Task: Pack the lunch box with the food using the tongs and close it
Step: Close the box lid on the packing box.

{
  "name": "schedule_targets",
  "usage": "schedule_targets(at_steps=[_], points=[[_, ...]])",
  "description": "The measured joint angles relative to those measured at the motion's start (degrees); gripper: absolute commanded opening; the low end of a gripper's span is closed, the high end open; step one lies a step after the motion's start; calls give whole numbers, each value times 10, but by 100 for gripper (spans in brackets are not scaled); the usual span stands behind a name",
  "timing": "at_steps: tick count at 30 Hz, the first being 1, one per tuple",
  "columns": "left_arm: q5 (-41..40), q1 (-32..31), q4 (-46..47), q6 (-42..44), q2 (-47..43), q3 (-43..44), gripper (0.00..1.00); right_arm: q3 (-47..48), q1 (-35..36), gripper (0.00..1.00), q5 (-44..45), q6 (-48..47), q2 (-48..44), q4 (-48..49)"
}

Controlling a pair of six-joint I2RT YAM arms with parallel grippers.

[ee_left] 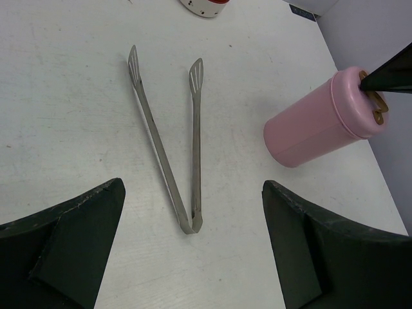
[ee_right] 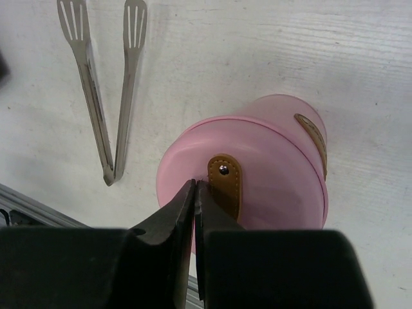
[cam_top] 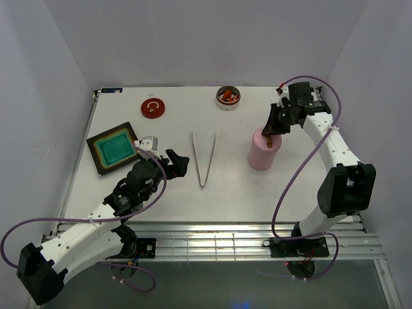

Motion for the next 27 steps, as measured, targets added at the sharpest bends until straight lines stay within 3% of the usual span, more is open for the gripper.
schedule_targets(at_steps=[9, 16, 27], points=[[0, 0, 0, 0, 5, 0, 98, 115, 23, 8, 47, -3, 24, -44], [0, 0, 4, 0, 6, 0, 98, 57, 34, 8, 40, 1, 44, -39], [2, 0, 16, 0, 14, 0, 98, 115, 34, 8, 54, -3, 66, -61]])
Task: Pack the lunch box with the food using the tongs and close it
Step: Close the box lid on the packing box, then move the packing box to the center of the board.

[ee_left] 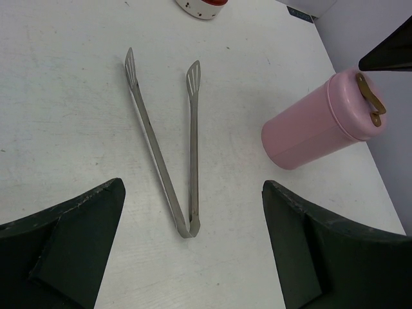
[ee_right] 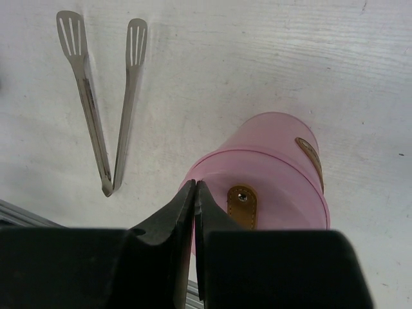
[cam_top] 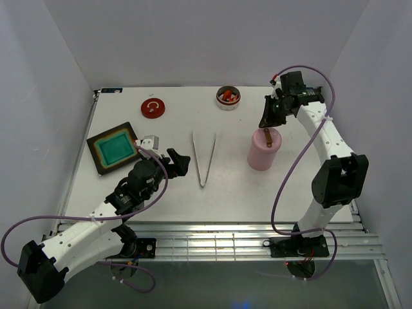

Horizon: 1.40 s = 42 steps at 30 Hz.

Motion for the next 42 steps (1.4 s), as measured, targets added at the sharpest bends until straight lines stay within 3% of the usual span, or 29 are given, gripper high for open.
schedule_targets(at_steps=[5, 7, 8, 10, 12, 14, 18, 24, 32, 35, 42], points=[[4, 0, 3, 0, 8, 3, 98, 16, 4, 8, 4, -1, -9, -7], [18, 0, 0, 0, 27, 16, 98, 16, 8, 13, 10, 1, -21, -11], [27, 0, -4, 0, 45, 31, 98, 12, 12, 26, 13, 2, -33, -9], [46, 0, -22, 0, 100, 85, 98, -26, 24, 37, 20, 10, -81, 13], [60, 0, -48, 2, 167, 162, 98, -82, 42, 58, 26, 18, -153, 32], [68, 4, -73, 7, 229, 241, 98, -147, 61, 68, 30, 24, -234, 61], [115, 40, -105, 15, 359, 403, 95, -266, 81, 72, 32, 35, -376, 104], [163, 110, -152, 50, 565, 626, 93, -379, 82, 75, 34, 40, -490, 139], [151, 130, -205, 106, 800, 907, 93, -439, 85, 75, 2, 35, -599, 164], [161, 131, -196, 124, 857, 959, 90, -447, 86, 75, -2, 31, -616, 167], [221, 133, -118, 151, 889, 946, 91, -461, 88, 75, -7, 29, -629, 169]])
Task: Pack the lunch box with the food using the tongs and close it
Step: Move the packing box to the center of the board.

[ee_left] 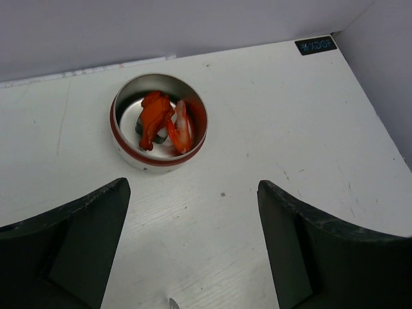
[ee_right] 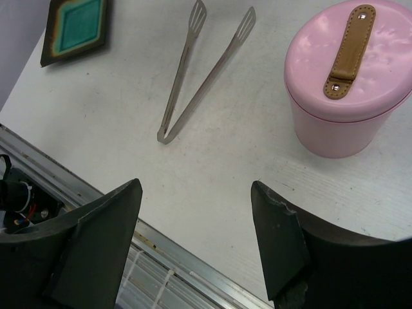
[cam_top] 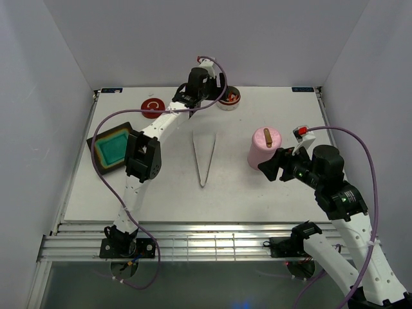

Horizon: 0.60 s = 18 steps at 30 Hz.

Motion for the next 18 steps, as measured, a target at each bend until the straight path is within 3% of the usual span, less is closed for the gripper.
schedule_targets(at_steps=[8, 18], points=[[-34, 1, 98, 29, 23, 0, 85, -2, 0, 75, -4, 0, 0, -1], [-63, 3, 143, 47, 148, 1, 81, -2, 0, 74, -5, 0, 2, -3]])
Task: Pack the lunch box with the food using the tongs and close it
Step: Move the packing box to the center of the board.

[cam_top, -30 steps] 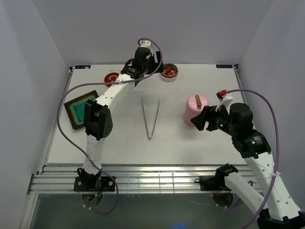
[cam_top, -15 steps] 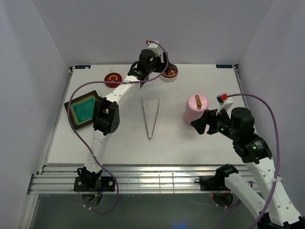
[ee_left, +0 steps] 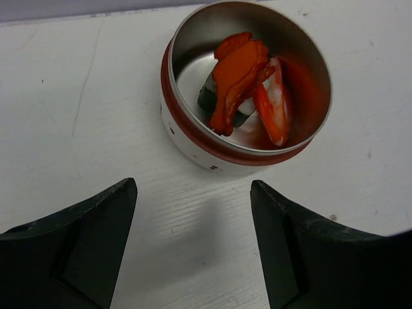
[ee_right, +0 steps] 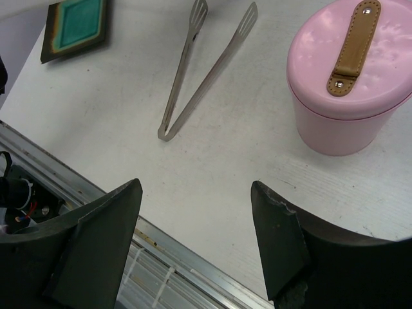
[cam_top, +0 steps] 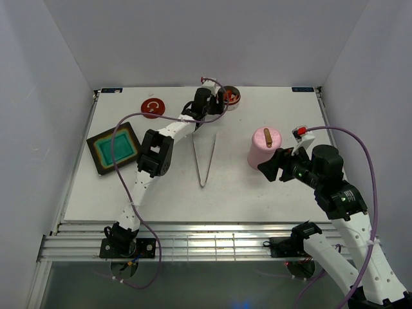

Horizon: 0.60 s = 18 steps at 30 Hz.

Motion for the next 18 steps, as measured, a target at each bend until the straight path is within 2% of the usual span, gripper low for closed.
schedule_targets(at_steps=[11, 15, 18], points=[[1, 4, 38, -9, 14, 3, 80, 0, 0, 74, 9, 0, 9, 2], [2, 6, 47, -6, -23, -60, 80, 34, 1, 72, 30, 2, 61, -2], [-2, 7, 52, 3, -99, -160, 82, 108, 1, 71, 56, 1, 139, 14]])
